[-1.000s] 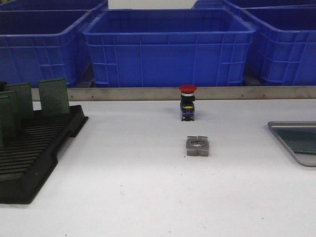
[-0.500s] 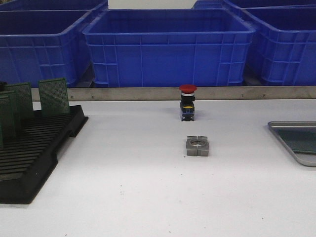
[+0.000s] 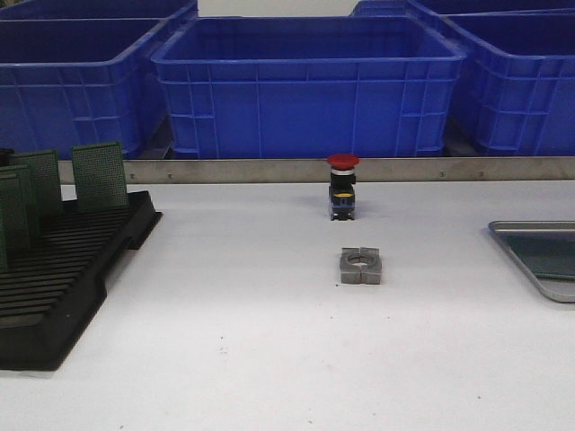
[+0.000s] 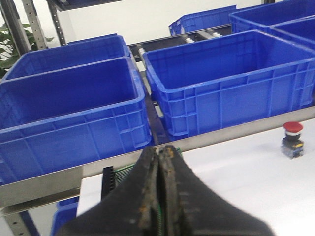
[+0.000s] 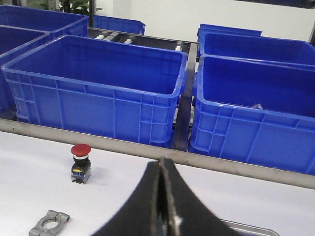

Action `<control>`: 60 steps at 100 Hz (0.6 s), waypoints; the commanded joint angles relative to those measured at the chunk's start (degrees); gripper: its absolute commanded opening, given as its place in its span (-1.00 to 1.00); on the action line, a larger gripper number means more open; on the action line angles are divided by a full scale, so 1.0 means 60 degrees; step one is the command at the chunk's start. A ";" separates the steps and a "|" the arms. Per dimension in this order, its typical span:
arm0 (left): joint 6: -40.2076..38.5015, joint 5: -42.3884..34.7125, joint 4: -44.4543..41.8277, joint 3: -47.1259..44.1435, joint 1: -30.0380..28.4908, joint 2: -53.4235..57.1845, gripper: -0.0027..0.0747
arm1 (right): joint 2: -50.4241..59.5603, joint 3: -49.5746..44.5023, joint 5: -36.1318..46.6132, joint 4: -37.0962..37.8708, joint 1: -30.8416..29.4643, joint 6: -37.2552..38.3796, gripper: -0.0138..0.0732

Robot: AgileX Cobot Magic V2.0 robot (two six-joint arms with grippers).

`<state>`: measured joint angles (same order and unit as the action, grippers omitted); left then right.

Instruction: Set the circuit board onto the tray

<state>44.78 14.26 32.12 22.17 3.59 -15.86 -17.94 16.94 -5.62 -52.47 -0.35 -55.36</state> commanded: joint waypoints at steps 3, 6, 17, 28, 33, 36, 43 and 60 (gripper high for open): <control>-0.2347 -0.0638 -0.2140 0.0154 -0.0003 0.0098 -0.98 | -0.0029 0.0247 0.0529 -0.0112 0.0010 -0.0049 -0.84; -0.3340 -0.0638 -0.3093 0.0068 -0.0003 0.0189 -0.98 | -0.0029 0.0247 0.0529 -0.0112 0.0010 -0.0049 -0.84; -0.5312 -0.0680 -0.4852 -0.0341 -0.0003 0.0664 -0.98 | -0.0029 0.0247 0.0529 -0.0112 0.0010 -0.0049 -0.84; -0.5489 -0.0935 -0.4990 -0.1052 -0.0003 0.1278 -0.98 | -0.0029 0.0247 0.0529 -0.0112 0.0010 -0.0049 -0.84; -0.5508 -0.1137 -0.5100 -0.1437 -0.0003 0.1591 -0.98 | -0.0029 0.0247 0.0529 -0.0112 0.0010 -0.0049 -0.84; -0.5593 -0.1259 -0.5163 -0.1658 -0.0003 0.1778 -0.98 | -0.0029 0.0247 0.0529 -0.0112 0.0010 -0.0049 -0.84; -0.6110 -0.1378 -0.5545 -0.2203 -0.0003 0.2253 -0.98 | -0.0029 0.0247 0.0529 -0.0112 0.0010 -0.0049 -0.84; -0.6755 -0.1567 -0.5949 -0.3315 -0.0003 0.2997 -0.98 | -0.0029 0.0247 0.0529 -0.0112 0.0010 -0.0049 -0.84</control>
<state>6.27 11.01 -2.73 3.29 3.59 0.25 -17.94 16.94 -5.50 -52.47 -0.35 -55.36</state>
